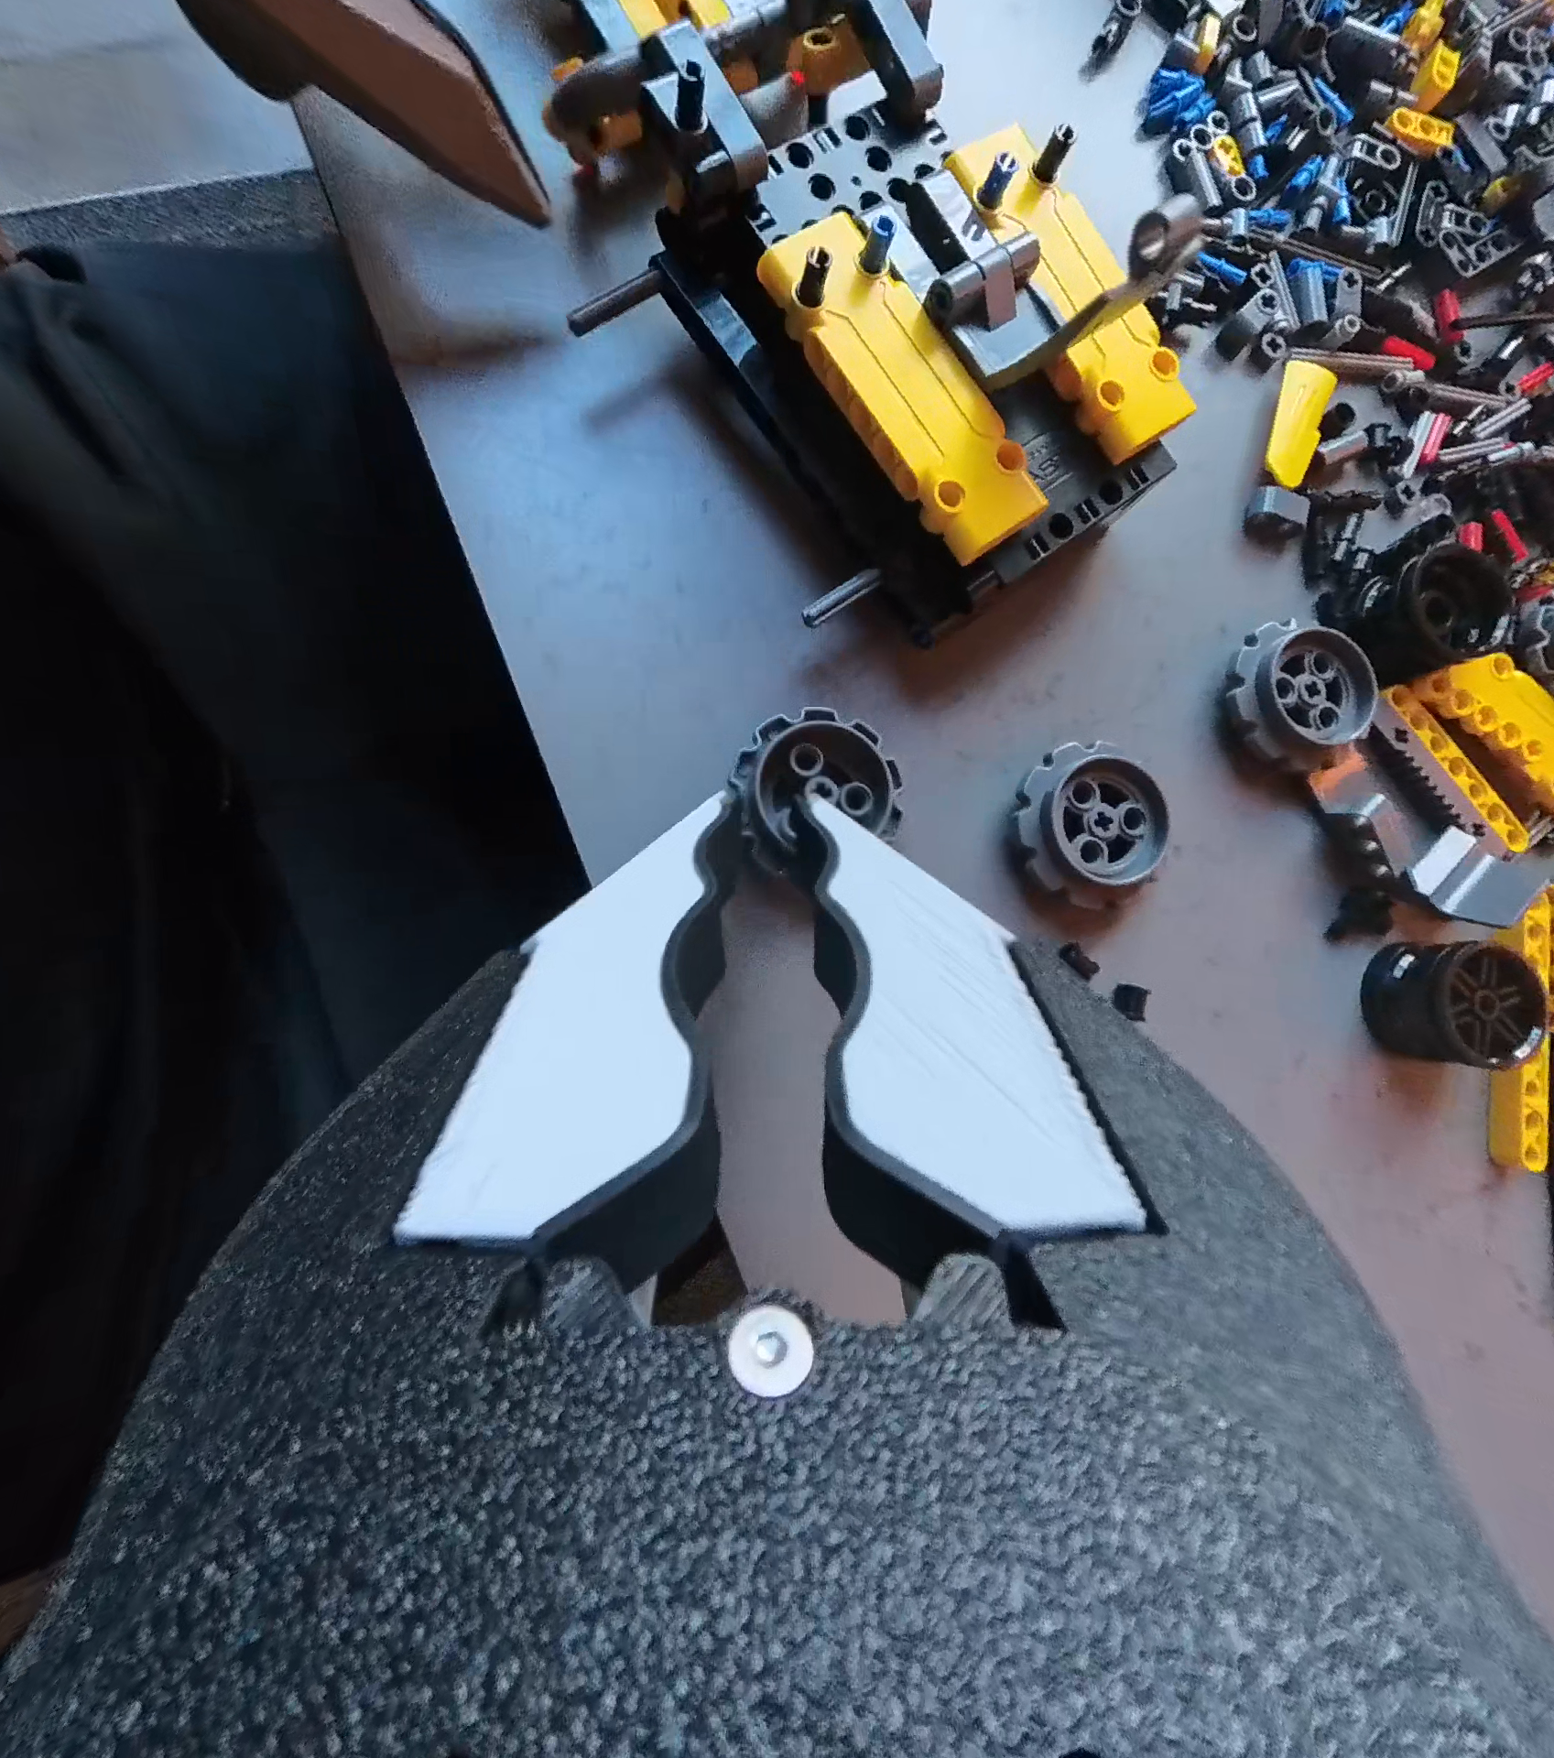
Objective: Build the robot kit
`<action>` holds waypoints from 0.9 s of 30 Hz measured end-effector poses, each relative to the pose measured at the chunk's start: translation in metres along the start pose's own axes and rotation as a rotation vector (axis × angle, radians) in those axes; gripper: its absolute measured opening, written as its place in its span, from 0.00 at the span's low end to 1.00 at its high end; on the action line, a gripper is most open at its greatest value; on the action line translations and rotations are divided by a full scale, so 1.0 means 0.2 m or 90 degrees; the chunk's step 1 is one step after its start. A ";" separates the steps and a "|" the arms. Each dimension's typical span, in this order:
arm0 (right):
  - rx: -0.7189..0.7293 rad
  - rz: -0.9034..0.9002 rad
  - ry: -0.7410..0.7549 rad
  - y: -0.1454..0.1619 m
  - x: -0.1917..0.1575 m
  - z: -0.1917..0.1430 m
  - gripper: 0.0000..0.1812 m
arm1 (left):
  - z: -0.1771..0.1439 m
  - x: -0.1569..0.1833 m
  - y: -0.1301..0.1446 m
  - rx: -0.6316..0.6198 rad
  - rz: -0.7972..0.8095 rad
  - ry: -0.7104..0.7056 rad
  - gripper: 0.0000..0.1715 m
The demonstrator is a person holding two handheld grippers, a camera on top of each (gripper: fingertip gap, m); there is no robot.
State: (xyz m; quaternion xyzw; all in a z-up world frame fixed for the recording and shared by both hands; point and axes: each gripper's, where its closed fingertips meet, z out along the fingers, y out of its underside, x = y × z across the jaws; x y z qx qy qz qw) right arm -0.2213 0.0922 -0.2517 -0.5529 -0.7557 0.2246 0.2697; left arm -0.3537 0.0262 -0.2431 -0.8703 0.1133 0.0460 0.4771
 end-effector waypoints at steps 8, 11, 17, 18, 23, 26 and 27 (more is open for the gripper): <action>-0.017 -0.025 -0.024 0.00 -0.05 0.07 0.05 | -0.02 0.21 -0.10 0.058 0.071 0.092 0.32; 0.013 0.000 -0.072 -0.05 -0.11 0.07 0.04 | -0.03 0.36 -0.11 0.065 0.148 0.162 0.31; 0.087 0.063 -0.183 -0.16 -0.21 0.03 0.04 | 0.02 0.54 -0.13 0.084 0.357 0.192 0.30; 0.092 0.067 -0.196 -0.17 -0.23 0.03 0.04 | 0.04 0.55 -0.13 0.086 0.384 0.189 0.31; 0.126 0.101 -0.285 -0.21 -0.32 -0.03 0.04 | 0.08 0.57 -0.16 0.094 0.426 0.189 0.31; 0.135 0.106 -0.344 -0.22 -0.39 -0.06 0.04 | 0.05 0.61 -0.16 0.116 0.450 0.204 0.22; 0.131 0.099 -0.357 -0.22 -0.41 -0.06 0.04 | 0.04 0.62 -0.16 0.121 0.459 0.205 0.16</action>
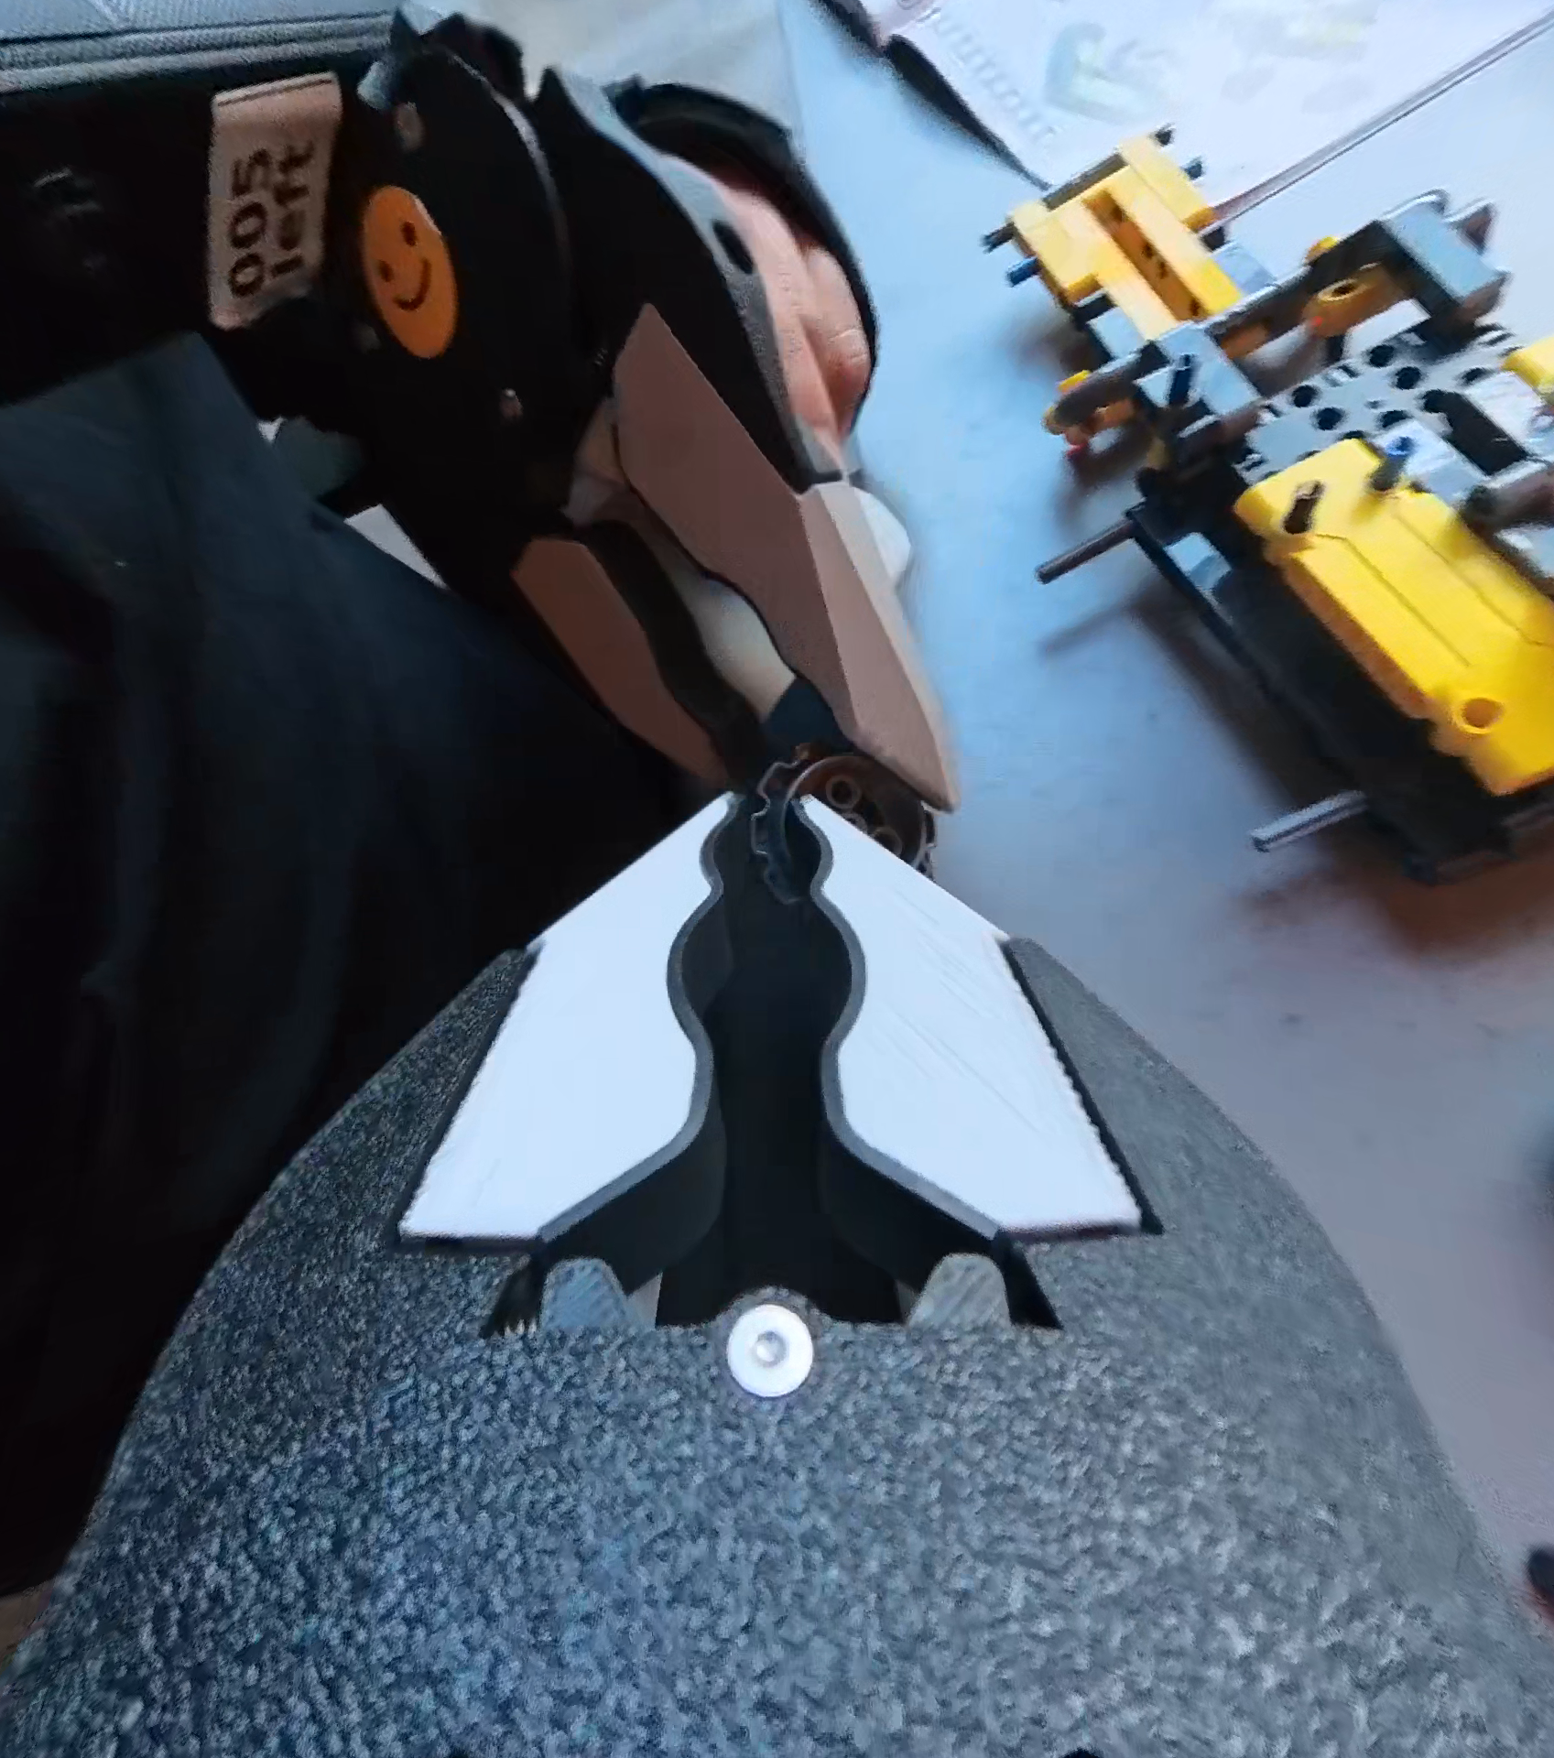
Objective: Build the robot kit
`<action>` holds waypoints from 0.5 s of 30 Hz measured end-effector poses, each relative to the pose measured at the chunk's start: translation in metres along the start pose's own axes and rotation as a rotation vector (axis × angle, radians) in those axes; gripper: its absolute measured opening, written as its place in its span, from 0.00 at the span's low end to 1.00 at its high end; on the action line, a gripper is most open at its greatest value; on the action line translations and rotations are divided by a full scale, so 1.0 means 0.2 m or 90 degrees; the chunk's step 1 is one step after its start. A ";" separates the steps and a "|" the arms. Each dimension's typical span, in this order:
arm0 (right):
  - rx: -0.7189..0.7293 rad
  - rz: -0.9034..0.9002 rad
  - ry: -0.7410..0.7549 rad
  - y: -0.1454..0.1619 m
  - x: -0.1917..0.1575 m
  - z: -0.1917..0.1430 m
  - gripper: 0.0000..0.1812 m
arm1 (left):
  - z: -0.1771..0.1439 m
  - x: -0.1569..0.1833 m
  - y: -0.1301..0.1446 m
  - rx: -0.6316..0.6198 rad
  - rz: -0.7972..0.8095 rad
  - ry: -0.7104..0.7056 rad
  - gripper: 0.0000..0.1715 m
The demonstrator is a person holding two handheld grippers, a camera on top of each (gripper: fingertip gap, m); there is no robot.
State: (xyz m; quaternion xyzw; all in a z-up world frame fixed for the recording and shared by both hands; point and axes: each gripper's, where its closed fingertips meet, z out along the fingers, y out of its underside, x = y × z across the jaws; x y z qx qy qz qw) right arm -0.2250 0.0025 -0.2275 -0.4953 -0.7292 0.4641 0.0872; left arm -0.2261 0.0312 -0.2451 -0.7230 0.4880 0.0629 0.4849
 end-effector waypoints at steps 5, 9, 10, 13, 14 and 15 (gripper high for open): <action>-0.033 -0.027 0.002 0.02 0.01 0.06 0.06 | -0.01 0.05 0.07 -0.036 -0.034 0.018 0.10; -0.003 -0.066 0.028 -0.07 0.03 0.07 0.09 | -0.07 0.03 0.10 -0.019 -0.180 0.020 0.09; 0.014 -0.072 0.032 -0.11 0.04 0.07 0.12 | -0.09 0.02 0.10 -0.003 -0.231 0.022 0.09; 0.063 -0.094 0.080 -0.19 0.09 0.06 0.16 | -0.15 -0.04 0.10 0.075 -0.403 0.024 0.08; 0.077 -0.099 0.097 -0.21 0.11 0.06 0.16 | -0.17 -0.08 0.11 0.102 -0.460 0.026 0.08; 0.083 -0.103 0.109 -0.22 0.13 0.06 0.14 | -0.19 -0.10 0.12 0.122 -0.510 0.033 0.08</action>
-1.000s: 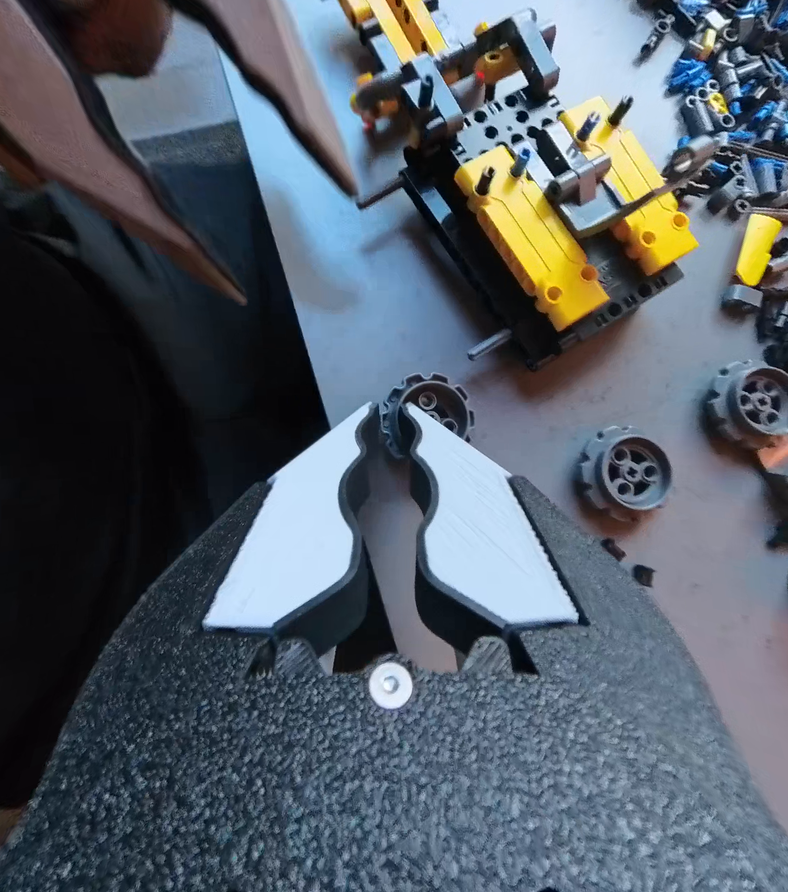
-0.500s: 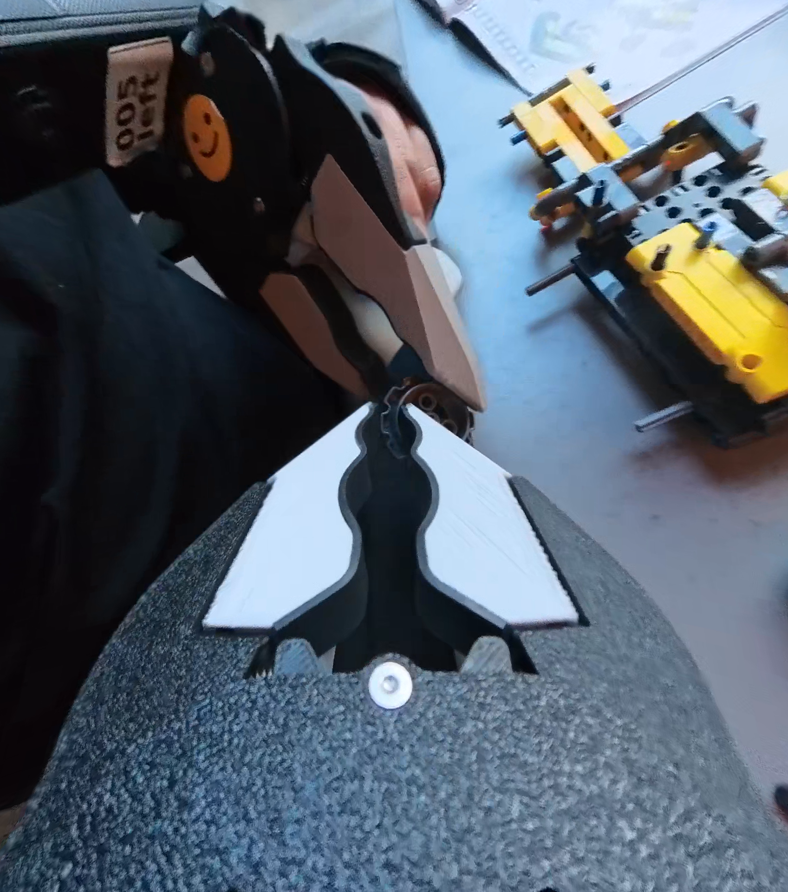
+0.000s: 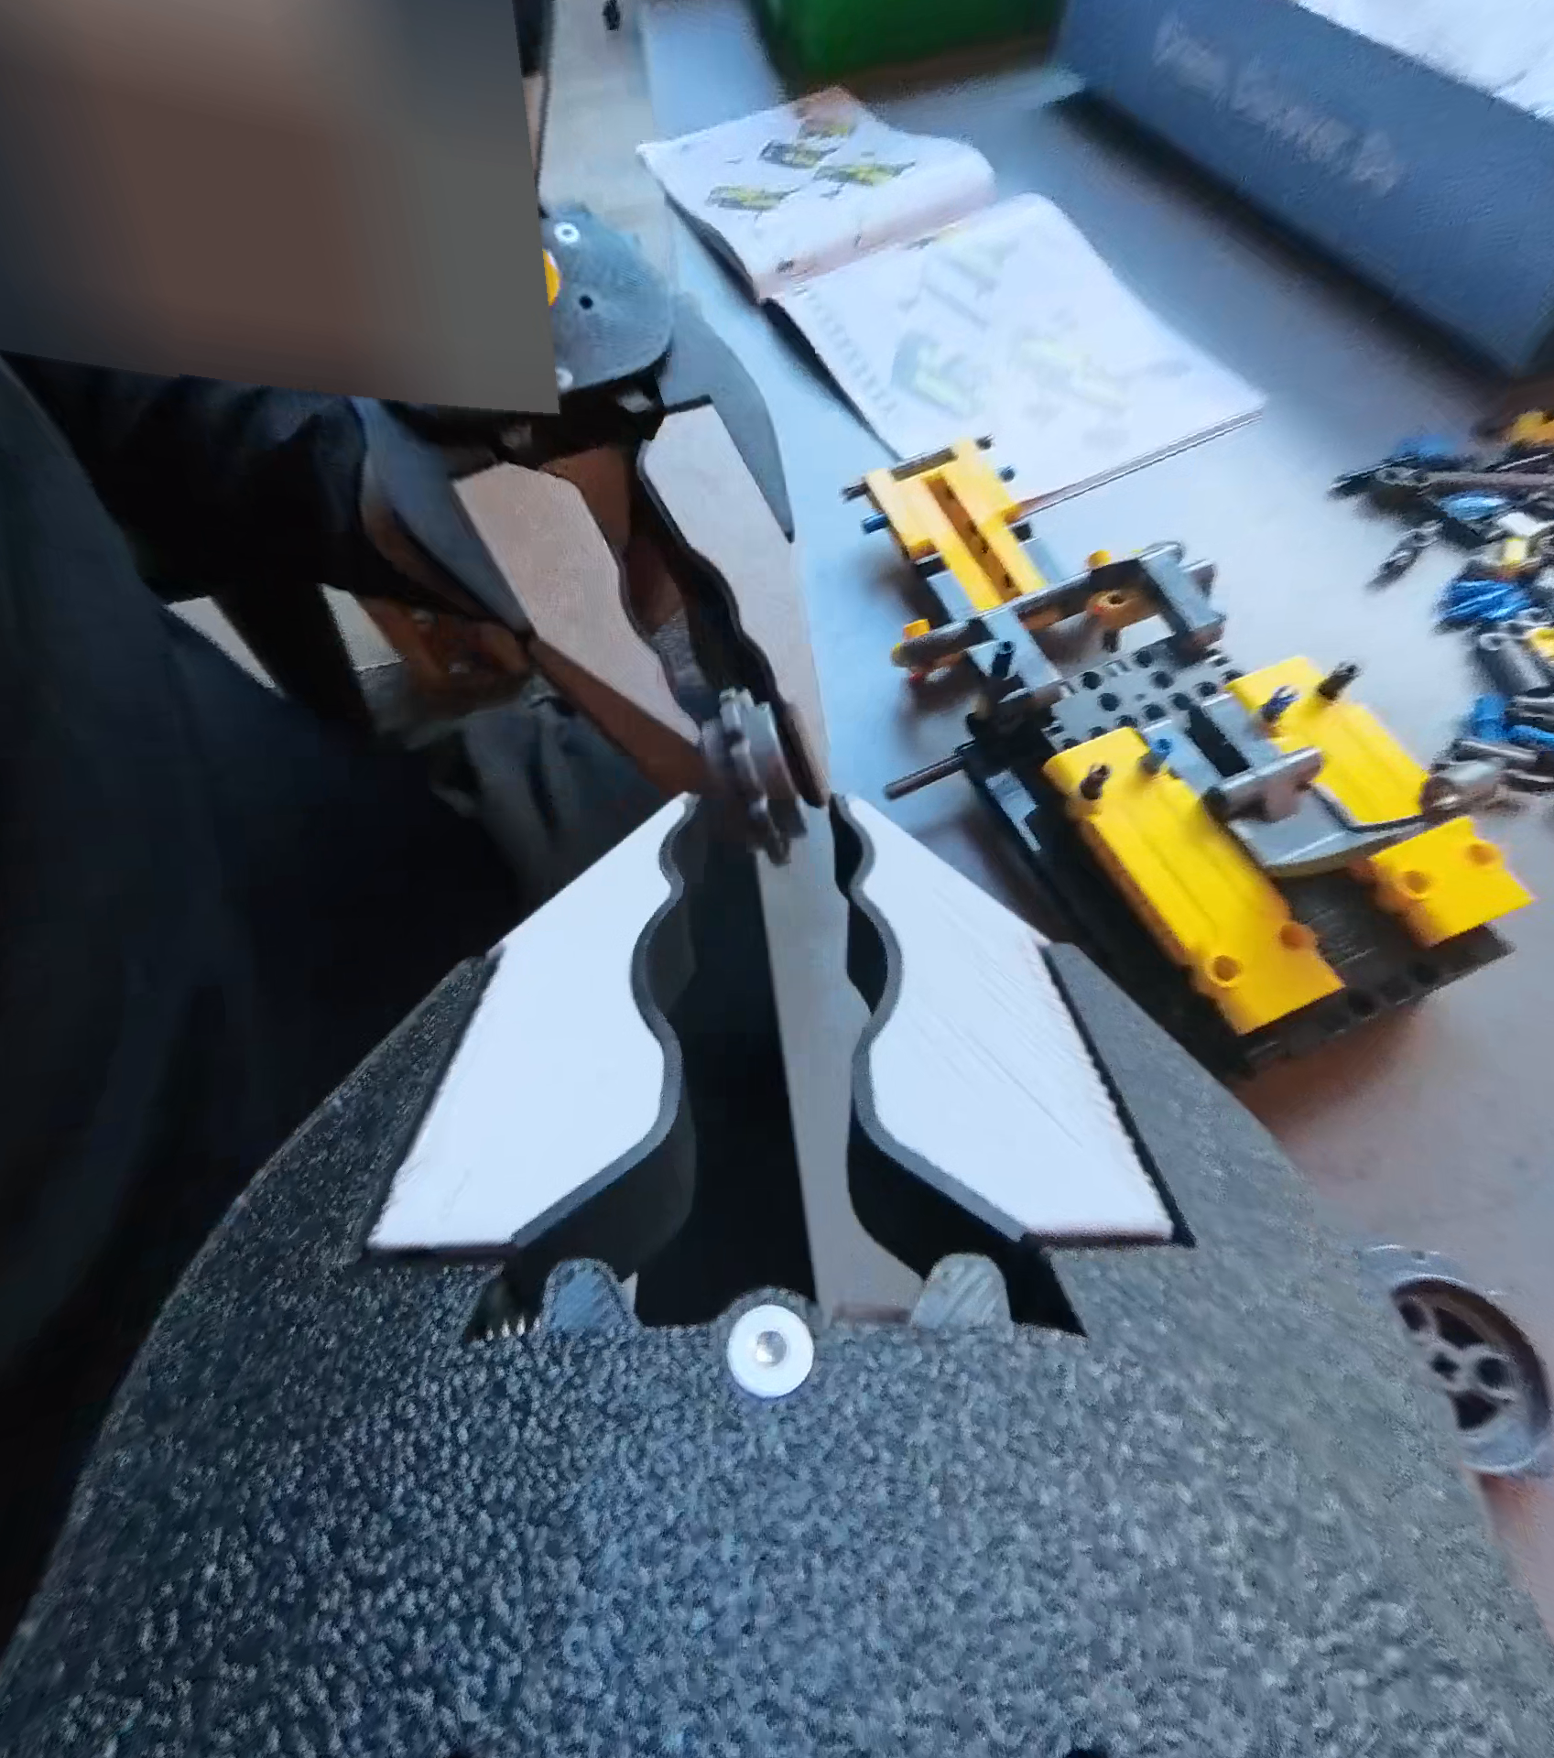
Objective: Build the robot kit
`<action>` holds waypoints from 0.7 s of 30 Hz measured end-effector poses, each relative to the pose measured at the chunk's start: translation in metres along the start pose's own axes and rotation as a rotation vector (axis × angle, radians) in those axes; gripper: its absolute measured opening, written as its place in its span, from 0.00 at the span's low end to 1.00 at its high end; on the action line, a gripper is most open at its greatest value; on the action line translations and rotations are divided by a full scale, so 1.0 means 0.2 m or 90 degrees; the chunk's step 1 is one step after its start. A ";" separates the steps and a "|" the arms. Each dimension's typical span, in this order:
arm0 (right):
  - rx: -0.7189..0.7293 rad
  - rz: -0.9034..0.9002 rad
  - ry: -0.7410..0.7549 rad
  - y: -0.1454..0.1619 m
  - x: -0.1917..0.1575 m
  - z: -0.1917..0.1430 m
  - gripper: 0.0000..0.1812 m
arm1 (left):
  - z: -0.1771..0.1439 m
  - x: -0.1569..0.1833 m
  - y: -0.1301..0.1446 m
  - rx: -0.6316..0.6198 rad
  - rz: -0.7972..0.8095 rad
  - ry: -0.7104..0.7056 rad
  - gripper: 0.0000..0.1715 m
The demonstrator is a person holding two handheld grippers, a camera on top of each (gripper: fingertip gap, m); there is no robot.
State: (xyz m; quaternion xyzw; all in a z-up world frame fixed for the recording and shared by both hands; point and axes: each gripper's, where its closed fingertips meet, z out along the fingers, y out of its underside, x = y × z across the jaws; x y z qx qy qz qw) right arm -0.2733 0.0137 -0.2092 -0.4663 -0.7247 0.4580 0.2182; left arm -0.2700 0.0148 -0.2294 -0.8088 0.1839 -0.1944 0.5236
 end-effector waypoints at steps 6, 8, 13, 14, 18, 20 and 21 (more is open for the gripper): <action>0.008 0.002 -0.018 -0.02 0.00 0.06 0.11 | -0.08 -0.01 -0.10 0.110 -0.261 0.162 0.08; 0.013 0.016 -0.024 -0.02 0.01 0.07 0.11 | -0.09 0.00 -0.10 0.116 -0.314 0.211 0.08; 0.045 0.075 -0.088 -0.03 -0.02 0.05 0.10 | -0.08 -0.03 -0.07 0.103 -0.340 0.196 0.08; 0.049 0.086 -0.085 -0.03 -0.01 0.05 0.10 | -0.08 -0.04 -0.05 0.089 -0.326 0.180 0.08; 0.057 0.092 -0.078 -0.02 0.00 0.04 0.09 | -0.06 -0.01 -0.04 0.066 -0.273 0.158 0.08; 0.045 0.075 -0.068 0.01 -0.01 0.05 0.09 | -0.04 0.00 -0.02 0.048 -0.254 0.148 0.08; 0.041 0.065 -0.059 0.02 -0.01 0.06 0.09 | -0.04 0.00 -0.01 0.041 -0.245 0.136 0.08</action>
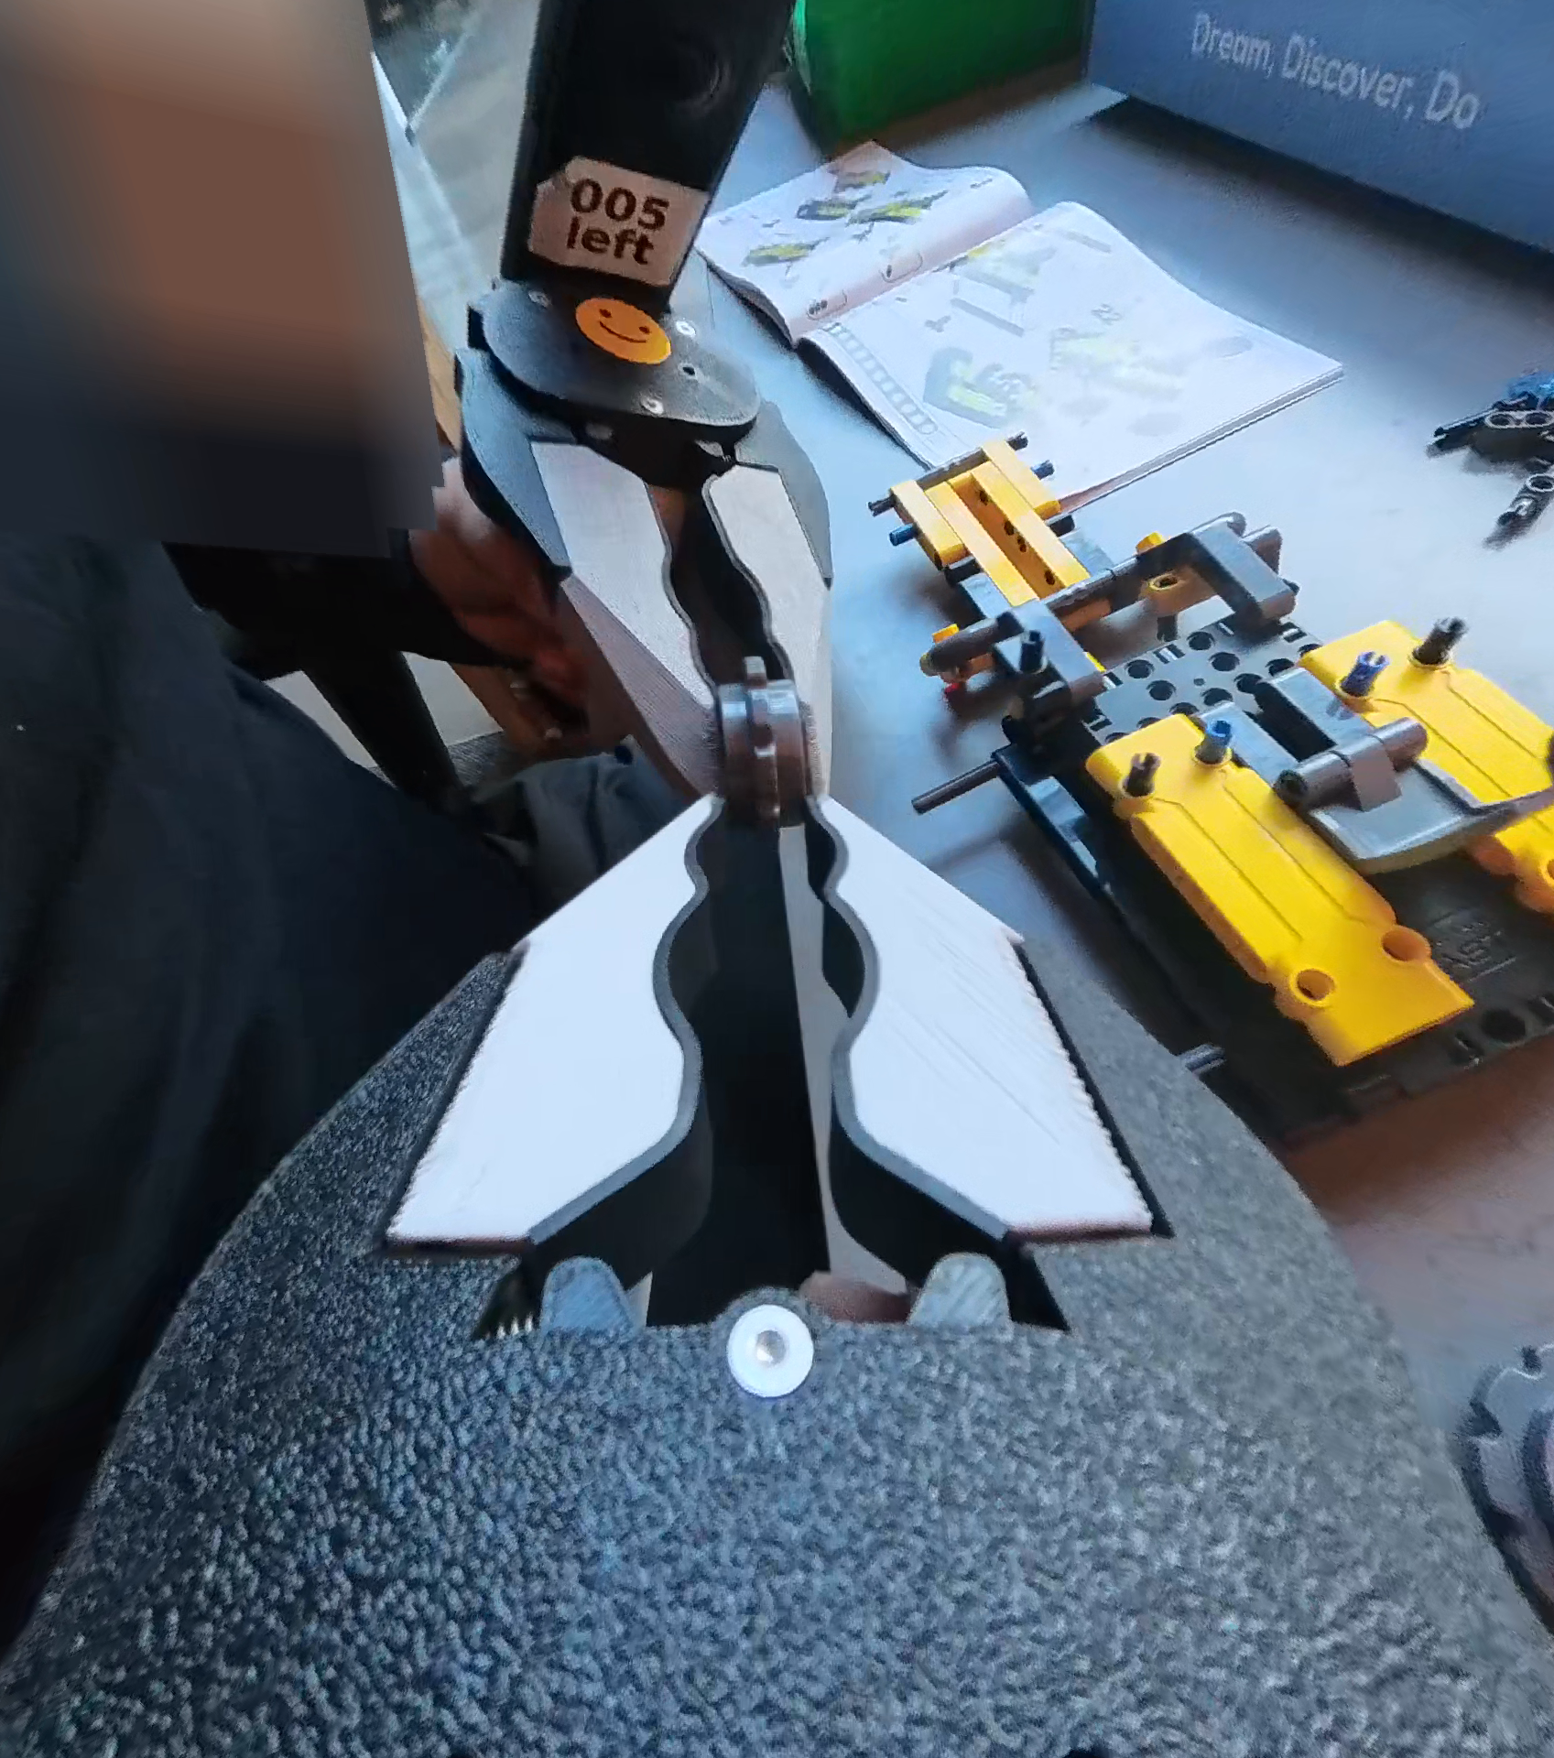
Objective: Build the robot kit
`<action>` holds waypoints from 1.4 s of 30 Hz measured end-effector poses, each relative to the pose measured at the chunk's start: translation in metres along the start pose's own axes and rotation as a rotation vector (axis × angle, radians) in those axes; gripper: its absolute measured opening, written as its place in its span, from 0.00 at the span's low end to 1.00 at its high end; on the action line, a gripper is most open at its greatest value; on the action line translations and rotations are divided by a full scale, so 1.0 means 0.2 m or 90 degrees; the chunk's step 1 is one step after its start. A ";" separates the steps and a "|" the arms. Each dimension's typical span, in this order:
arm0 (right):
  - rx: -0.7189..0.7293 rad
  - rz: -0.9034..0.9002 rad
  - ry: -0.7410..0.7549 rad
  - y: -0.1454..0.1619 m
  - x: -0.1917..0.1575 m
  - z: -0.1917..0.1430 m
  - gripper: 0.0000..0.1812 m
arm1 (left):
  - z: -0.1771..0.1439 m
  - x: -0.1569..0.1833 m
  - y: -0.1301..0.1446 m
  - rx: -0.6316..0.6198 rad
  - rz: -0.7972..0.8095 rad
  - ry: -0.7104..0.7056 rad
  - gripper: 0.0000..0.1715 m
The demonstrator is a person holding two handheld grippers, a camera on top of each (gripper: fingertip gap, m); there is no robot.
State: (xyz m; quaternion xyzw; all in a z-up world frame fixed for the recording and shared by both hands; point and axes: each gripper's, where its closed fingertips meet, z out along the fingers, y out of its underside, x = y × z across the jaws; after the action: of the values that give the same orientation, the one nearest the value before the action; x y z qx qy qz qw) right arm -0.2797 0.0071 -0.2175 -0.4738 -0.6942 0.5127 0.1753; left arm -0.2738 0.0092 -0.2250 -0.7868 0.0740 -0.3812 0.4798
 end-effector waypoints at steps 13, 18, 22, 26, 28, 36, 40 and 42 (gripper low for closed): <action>0.019 0.080 -0.045 -0.01 -0.02 0.11 0.08 | -0.10 -0.04 0.06 -0.005 0.053 -0.090 0.11; 0.057 0.122 -0.078 -0.10 -0.02 0.11 0.09 | -0.11 -0.07 0.06 -0.006 0.077 -0.110 0.17; 0.100 0.171 -0.094 -0.14 0.02 0.09 0.08 | -0.10 -0.09 0.06 -0.008 0.071 -0.106 0.18; 0.120 0.189 -0.093 -0.16 0.03 0.07 0.08 | -0.11 -0.09 0.06 -0.002 0.067 -0.102 0.19; 0.118 0.204 -0.079 -0.16 0.04 0.06 0.08 | -0.11 -0.10 0.06 -0.007 0.068 -0.103 0.17; 0.195 0.361 -0.122 -0.29 0.04 -0.03 0.08 | -0.10 -0.08 0.06 -0.008 0.095 -0.114 0.18; 0.226 0.411 -0.148 -0.32 0.03 -0.06 0.08 | -0.11 -0.08 0.06 -0.007 0.089 -0.116 0.18; 0.230 0.400 -0.149 -0.32 0.01 -0.07 0.08 | -0.11 -0.08 0.05 0.000 0.090 -0.116 0.18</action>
State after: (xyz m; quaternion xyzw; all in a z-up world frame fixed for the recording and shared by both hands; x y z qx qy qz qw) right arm -0.3016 0.0146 -0.1553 -0.5631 -0.4289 0.7063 0.0099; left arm -0.2973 -0.0044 -0.2356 -0.8108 0.0852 -0.2737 0.5103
